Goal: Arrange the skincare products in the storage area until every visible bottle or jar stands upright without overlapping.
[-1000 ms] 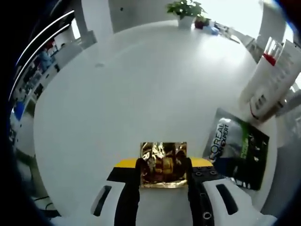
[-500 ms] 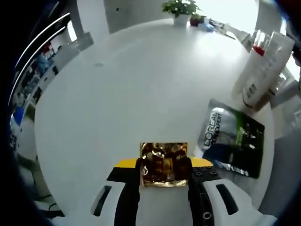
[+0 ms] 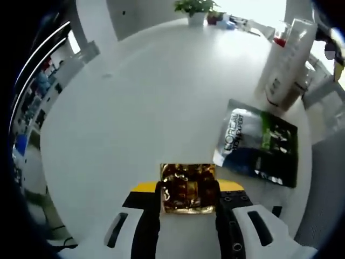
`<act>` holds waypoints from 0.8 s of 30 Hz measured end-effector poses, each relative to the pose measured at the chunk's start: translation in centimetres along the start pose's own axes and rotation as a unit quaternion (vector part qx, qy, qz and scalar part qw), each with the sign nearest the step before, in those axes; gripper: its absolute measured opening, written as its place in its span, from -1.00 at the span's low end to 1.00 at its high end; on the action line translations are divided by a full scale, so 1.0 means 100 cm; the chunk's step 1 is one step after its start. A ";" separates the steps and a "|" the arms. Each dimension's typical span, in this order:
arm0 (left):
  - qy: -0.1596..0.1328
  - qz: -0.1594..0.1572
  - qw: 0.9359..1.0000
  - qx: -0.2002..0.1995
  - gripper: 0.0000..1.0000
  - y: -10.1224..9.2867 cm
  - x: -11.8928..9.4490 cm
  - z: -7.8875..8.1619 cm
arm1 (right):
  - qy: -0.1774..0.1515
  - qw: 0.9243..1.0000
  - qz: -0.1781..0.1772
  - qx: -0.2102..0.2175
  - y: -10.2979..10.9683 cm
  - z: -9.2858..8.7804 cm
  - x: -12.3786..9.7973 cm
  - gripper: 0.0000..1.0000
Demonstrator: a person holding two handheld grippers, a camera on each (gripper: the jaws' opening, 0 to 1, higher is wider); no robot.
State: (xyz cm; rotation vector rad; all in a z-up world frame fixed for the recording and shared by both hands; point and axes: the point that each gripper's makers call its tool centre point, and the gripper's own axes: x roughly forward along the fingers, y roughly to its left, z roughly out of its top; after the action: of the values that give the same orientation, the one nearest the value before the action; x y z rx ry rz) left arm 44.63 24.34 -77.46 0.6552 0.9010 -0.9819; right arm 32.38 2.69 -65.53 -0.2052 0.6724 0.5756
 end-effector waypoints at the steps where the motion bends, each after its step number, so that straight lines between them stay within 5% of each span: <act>1: 0.002 -0.001 1.000 0.002 -0.28 -0.001 0.000 -0.001 | 0.001 1.000 0.000 0.000 0.000 0.000 0.000 0.74; 24: 0.031 -0.033 0.997 0.064 -0.28 -0.025 -0.002 -0.014 | -0.002 1.000 -0.004 -0.002 0.004 0.000 -0.004 0.74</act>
State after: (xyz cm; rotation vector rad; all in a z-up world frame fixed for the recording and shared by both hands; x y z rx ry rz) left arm 41.84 24.52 -78.13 0.7710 0.9240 -1.0901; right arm 31.90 2.81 -65.23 -0.2096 0.6660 0.5703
